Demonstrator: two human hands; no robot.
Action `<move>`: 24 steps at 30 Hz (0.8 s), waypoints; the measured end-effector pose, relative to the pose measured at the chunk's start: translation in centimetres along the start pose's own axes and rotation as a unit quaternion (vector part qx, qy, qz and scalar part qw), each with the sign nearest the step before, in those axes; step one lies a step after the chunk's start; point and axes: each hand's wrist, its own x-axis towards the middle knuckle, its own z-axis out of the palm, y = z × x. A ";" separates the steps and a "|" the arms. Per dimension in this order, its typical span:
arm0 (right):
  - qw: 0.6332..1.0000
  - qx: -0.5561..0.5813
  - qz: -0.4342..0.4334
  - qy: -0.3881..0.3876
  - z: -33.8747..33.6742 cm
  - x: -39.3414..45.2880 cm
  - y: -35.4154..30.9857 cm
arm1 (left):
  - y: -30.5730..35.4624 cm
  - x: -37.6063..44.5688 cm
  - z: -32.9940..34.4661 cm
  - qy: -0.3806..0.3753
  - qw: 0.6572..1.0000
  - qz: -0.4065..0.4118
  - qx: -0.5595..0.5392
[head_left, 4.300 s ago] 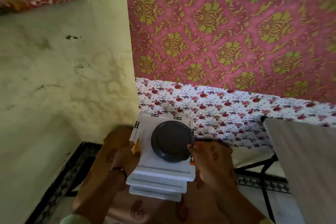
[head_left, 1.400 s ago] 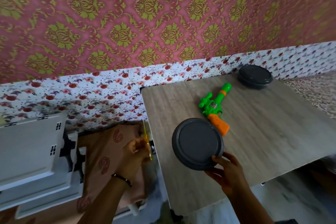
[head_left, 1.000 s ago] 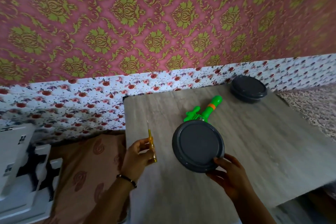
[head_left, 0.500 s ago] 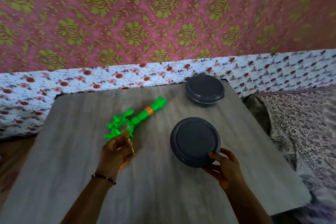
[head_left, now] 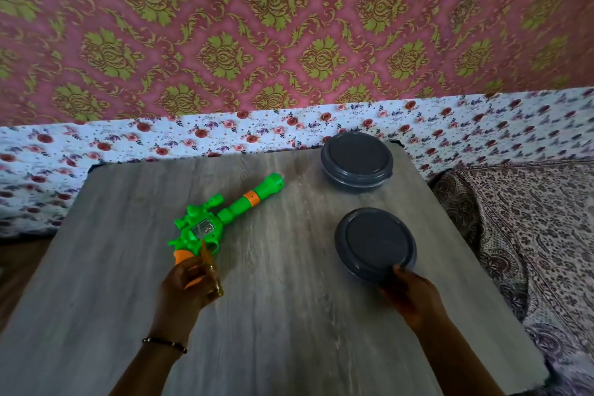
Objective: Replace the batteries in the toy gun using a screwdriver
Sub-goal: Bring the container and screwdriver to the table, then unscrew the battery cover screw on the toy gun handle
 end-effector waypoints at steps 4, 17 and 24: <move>0.999 -0.015 0.038 0.036 1.8 -3.4 3.3 | -0.7 1.3 -1.2 -0.017 0.999 0.024 -0.024; 0.915 -0.184 -0.188 -0.305 18.8 0.3 15.5 | -5.4 7.5 -1.6 0.017 0.959 0.255 0.123; 0.871 -0.165 -0.174 -0.428 19.1 1.3 16.0 | -7.2 8.1 -1.0 -0.009 0.923 0.378 0.066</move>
